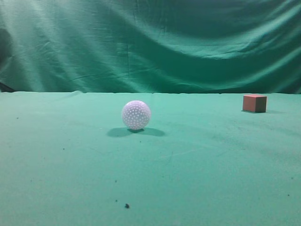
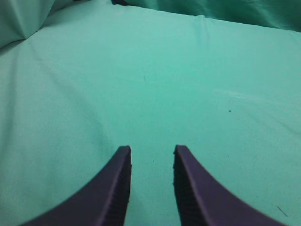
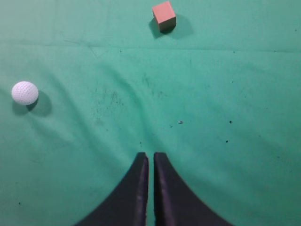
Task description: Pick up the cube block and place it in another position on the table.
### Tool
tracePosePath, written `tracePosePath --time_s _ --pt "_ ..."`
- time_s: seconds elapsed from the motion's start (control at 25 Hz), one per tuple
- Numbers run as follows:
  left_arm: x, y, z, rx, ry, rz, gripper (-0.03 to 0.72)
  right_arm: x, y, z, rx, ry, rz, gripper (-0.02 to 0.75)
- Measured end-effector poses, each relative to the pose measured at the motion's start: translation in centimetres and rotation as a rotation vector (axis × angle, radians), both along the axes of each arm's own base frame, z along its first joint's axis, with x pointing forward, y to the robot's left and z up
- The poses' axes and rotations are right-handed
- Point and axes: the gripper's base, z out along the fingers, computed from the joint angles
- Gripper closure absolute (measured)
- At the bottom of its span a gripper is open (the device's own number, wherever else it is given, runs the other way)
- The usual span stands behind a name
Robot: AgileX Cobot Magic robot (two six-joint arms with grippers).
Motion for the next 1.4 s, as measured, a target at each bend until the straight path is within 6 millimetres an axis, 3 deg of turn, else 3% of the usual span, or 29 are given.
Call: tracePosePath --time_s 0.32,0.48,0.68,0.88,1.04,1.24,1.4 --pt "0.0 0.0 0.0 0.0 0.0 0.0 0.426 -5.8 -0.7 -1.3 0.086 -0.03 0.029 0.738" --pt "0.0 0.0 0.0 0.0 0.0 0.0 0.426 -6.3 -1.4 -1.0 0.011 -0.108 0.052 0.738" --pt "0.0 0.0 0.0 0.0 0.0 0.0 0.426 -5.2 -2.3 -1.9 -0.096 -0.317 0.037 0.738" --pt "0.0 0.0 0.0 0.0 0.0 0.0 0.426 -6.4 -3.3 -5.5 -0.106 -0.554 -0.021 0.738" --pt "0.0 0.0 0.0 0.0 0.0 0.0 0.426 -7.9 -4.1 -9.8 -0.105 -0.677 -0.095 0.738" --pt "0.0 0.0 0.0 0.0 0.0 0.0 0.426 -9.8 -4.6 -15.2 -0.098 -0.704 -0.167 0.738" --pt "0.0 0.0 0.0 0.0 0.0 0.0 0.426 -10.7 -4.6 -18.2 -0.083 -0.726 -0.184 0.738"
